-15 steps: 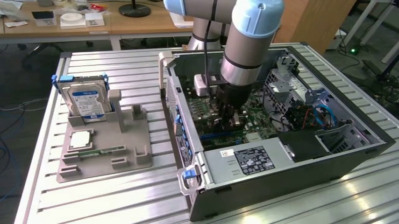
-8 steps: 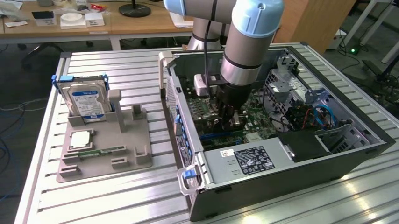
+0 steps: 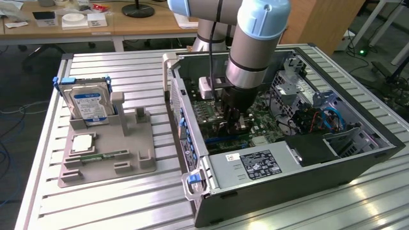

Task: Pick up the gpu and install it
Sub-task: 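Insert the gpu into the slot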

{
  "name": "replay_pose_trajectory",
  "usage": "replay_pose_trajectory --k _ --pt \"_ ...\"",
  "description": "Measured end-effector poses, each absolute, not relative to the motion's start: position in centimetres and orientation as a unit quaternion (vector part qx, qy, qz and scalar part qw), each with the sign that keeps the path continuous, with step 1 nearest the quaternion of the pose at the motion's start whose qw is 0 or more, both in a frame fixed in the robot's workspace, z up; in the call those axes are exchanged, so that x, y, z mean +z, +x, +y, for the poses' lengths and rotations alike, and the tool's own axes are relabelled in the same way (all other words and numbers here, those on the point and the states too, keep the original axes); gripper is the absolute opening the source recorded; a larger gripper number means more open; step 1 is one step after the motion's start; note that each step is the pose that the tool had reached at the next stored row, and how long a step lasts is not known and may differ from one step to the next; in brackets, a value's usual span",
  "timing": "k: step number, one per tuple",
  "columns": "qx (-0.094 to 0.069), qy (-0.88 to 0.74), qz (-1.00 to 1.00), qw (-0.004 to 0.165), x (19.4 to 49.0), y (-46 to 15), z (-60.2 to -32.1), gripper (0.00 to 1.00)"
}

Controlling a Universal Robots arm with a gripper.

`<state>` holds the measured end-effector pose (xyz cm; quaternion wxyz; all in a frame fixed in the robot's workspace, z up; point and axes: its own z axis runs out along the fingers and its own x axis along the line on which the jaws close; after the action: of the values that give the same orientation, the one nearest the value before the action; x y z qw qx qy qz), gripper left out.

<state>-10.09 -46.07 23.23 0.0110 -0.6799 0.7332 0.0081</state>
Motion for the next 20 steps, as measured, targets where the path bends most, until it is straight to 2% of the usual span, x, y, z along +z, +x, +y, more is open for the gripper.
replay_pose_trajectory --k 20 --pt "0.008 -0.680 0.733 0.011 23.25 -10.09 -45.99 0.28"
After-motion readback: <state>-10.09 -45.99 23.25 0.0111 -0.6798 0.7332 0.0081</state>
